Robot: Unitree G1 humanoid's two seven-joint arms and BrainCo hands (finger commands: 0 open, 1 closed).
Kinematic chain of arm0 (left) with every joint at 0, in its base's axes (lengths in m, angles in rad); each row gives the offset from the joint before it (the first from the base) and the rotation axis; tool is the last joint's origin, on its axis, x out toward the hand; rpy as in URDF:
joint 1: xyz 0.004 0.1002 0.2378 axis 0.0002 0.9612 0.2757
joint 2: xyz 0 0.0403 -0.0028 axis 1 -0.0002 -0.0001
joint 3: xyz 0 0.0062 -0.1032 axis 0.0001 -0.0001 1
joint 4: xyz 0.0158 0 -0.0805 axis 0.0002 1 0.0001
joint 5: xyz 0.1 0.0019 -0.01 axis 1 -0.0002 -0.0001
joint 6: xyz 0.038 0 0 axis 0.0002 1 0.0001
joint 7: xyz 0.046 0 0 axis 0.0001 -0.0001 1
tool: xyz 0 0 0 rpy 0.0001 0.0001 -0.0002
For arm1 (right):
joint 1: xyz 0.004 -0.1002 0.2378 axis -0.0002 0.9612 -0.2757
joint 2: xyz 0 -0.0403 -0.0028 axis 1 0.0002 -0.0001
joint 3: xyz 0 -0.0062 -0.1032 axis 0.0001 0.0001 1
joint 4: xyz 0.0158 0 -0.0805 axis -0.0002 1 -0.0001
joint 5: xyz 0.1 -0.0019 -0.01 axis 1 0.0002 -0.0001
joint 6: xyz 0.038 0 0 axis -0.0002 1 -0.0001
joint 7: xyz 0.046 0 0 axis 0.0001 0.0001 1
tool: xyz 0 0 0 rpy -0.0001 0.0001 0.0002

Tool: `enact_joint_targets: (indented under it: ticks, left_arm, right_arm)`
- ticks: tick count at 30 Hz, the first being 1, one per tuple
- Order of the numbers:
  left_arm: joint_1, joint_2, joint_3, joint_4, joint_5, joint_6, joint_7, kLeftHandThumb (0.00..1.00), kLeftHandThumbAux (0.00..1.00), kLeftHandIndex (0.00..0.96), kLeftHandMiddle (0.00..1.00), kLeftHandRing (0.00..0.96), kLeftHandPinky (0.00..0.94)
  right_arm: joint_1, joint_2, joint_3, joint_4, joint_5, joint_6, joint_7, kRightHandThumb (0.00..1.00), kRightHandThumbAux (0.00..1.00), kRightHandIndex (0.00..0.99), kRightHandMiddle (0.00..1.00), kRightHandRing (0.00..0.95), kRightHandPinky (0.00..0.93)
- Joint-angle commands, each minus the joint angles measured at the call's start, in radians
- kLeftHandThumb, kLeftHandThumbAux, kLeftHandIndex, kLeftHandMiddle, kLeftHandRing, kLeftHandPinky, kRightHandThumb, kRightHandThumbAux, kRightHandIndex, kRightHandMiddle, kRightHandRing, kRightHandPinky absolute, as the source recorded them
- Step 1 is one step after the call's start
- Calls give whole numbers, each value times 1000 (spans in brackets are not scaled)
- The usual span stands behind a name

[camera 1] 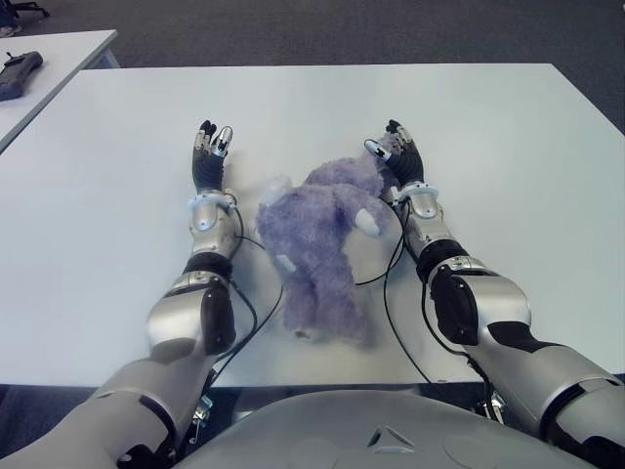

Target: Put the doll into the plate.

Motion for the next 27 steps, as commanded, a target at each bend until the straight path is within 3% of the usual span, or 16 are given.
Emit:
enact_joint_targets:
  ticks: [1, 27]
  left_arm:
    - [252, -101, 16, 149, -27, 21, 15, 0, 518, 28, 76, 48, 21]
    - [256, -97, -1, 150, -10, 12, 25, 0, 505, 22, 79, 46, 7]
  right_arm:
    - [126, 73, 43, 92, -40, 82, -8, 0, 633, 73, 68, 51, 62]
    - [159, 102, 66, 94, -48, 69, -45, 0, 683, 87, 86, 72, 78]
